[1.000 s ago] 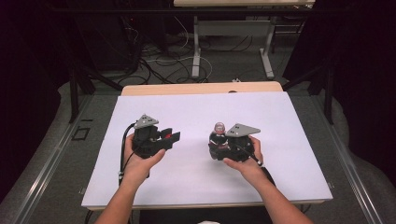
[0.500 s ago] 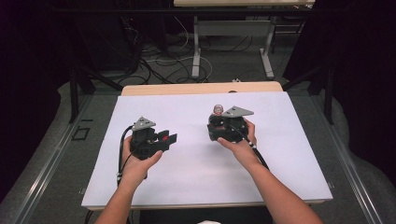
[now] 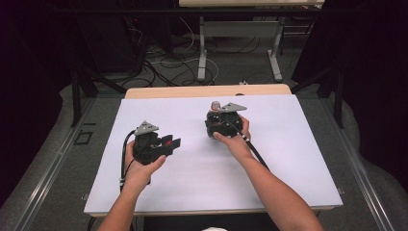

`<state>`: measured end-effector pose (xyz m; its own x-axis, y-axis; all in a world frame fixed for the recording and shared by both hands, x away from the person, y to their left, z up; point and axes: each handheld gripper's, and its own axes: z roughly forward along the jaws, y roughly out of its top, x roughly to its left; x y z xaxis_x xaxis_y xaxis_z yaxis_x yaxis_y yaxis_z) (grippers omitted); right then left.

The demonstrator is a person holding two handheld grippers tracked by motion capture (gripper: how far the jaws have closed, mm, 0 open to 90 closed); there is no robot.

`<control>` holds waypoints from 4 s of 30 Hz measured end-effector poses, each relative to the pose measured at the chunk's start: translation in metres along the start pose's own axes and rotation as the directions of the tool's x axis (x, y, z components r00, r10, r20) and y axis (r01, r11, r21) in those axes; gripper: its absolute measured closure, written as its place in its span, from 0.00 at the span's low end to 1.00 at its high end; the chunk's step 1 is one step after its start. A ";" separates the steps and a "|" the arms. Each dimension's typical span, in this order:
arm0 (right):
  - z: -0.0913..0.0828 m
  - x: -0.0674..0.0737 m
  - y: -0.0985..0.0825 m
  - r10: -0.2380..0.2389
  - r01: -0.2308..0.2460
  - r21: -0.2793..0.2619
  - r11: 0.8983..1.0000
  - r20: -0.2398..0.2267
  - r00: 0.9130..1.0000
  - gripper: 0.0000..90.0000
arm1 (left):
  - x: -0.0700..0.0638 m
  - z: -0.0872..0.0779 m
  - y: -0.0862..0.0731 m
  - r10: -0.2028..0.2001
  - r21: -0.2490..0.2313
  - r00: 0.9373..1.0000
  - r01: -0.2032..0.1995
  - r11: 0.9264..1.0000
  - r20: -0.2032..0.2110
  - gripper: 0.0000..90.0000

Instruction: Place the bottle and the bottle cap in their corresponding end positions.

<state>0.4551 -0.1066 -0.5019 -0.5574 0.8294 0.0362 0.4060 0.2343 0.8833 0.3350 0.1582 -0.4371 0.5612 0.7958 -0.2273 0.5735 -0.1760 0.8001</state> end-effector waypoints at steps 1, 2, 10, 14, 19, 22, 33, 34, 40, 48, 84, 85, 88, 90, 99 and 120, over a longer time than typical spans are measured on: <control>0.002 0.000 -0.001 -0.003 0.003 0.003 1.000 0.007 1.000 0.33 | 0.001 0.000 0.000 -0.001 -0.003 1.000 0.001 1.000 -0.001 0.68; 0.005 -0.001 -0.002 -0.011 0.011 0.004 1.000 0.009 1.000 0.33 | 0.002 -0.001 0.000 0.002 -0.001 1.000 -0.002 1.000 0.000 0.68; 0.015 0.004 -0.010 -0.013 0.013 0.006 1.000 0.007 1.000 0.33 | 0.006 -0.003 -0.002 -0.011 -0.001 1.000 0.011 1.000 -0.004 0.68; 0.015 0.009 -0.013 -0.030 0.030 0.004 1.000 0.004 1.000 0.32 | 0.007 -0.002 -0.002 -0.024 -0.010 1.000 0.024 1.000 -0.008 0.68; 0.016 0.009 -0.019 -0.029 0.029 0.003 1.000 -0.001 1.000 0.32 | 0.007 -0.001 -0.002 -0.013 -0.002 1.000 0.013 1.000 -0.007 0.68; 0.016 0.008 -0.021 -0.029 0.029 0.003 1.000 -0.005 1.000 0.31 | 0.006 0.000 -0.002 -0.020 -0.003 1.000 0.020 1.000 -0.007 0.68; 0.015 0.004 -0.036 0.021 -0.020 0.039 0.999 -0.032 0.999 0.22 | 0.004 0.005 -0.005 -0.025 0.008 1.000 0.025 1.000 -0.004 0.68; 0.014 0.003 -0.038 0.032 -0.030 0.050 0.998 -0.035 0.999 0.21 | 0.004 0.005 -0.005 -0.018 0.011 1.000 0.018 1.000 -0.008 0.68; 0.002 0.003 -0.045 0.066 -0.065 0.077 0.995 -0.014 0.998 0.17 | 0.003 0.009 -0.006 -0.010 0.028 1.000 0.010 1.000 -0.011 0.68; -0.029 0.001 -0.052 0.041 -0.043 0.124 0.991 0.016 0.999 0.11 | 0.004 0.020 -0.012 -0.016 0.039 1.000 0.016 0.999 -0.025 0.68; -0.127 -0.032 -0.112 0.052 -0.062 0.145 0.987 0.076 0.996 0.00 | -0.055 0.132 -0.059 0.114 0.134 0.986 -0.130 0.982 0.121 0.68; -0.128 -0.032 -0.112 0.058 -0.068 0.142 0.988 0.070 0.996 0.00 | -0.056 0.133 -0.060 0.115 0.147 0.985 -0.135 0.980 0.132 0.68; -0.128 -0.033 -0.114 0.071 -0.080 0.139 0.987 0.065 0.995 0.00 | -0.060 0.136 -0.063 0.127 0.140 0.982 -0.147 0.979 0.143 0.68; -0.128 -0.033 -0.114 0.071 -0.079 0.136 0.988 0.064 0.995 0.01 | -0.061 0.137 -0.065 0.135 0.157 0.980 -0.158 0.975 0.148 0.68; -0.126 -0.036 -0.116 0.074 -0.082 0.138 0.987 0.062 0.995 0.01 | -0.059 0.149 -0.068 0.153 0.158 0.979 -0.174 0.972 0.135 0.68; -0.129 -0.039 -0.115 0.109 -0.117 0.127 0.985 0.065 0.992 0.01 | -0.036 0.117 -0.044 0.112 0.049 0.986 -0.119 0.992 0.124 0.30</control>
<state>0.3368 -0.2314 -0.5448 -0.4611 0.8814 0.1021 0.5569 0.1979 0.8066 0.3596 0.0692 -0.5287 0.6918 0.6930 -0.2030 0.5309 -0.2976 0.7935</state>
